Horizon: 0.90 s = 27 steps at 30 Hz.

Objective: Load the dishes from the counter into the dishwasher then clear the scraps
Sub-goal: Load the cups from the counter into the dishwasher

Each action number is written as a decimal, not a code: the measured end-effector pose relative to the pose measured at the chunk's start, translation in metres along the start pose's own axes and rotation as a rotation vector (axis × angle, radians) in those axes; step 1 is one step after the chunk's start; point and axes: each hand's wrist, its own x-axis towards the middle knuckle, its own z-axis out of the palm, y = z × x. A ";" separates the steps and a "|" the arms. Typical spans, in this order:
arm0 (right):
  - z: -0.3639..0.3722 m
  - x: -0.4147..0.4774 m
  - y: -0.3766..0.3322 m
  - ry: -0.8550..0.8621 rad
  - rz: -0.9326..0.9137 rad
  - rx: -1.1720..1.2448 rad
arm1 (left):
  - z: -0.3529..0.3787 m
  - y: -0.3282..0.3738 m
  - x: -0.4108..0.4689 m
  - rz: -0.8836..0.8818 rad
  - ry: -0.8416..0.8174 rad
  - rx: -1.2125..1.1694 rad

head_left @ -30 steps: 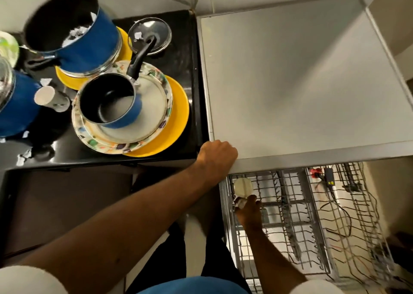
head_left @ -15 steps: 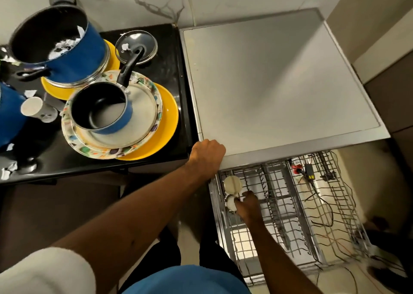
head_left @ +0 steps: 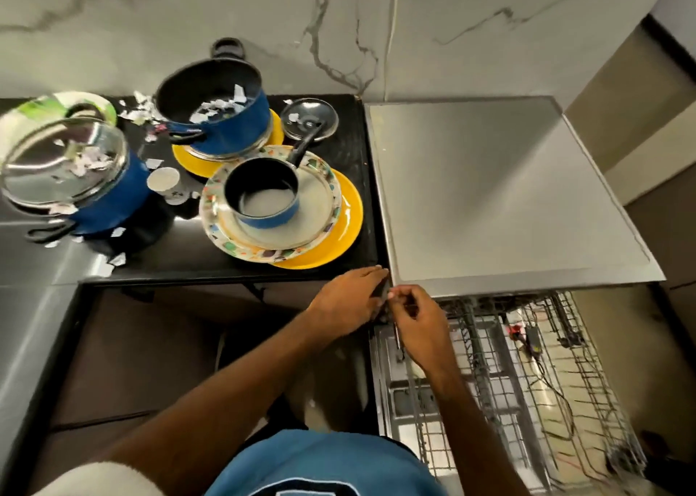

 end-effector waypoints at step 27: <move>0.176 -0.029 -0.153 -0.249 -0.222 0.098 | -0.192 -0.313 -0.060 -0.481 0.120 0.271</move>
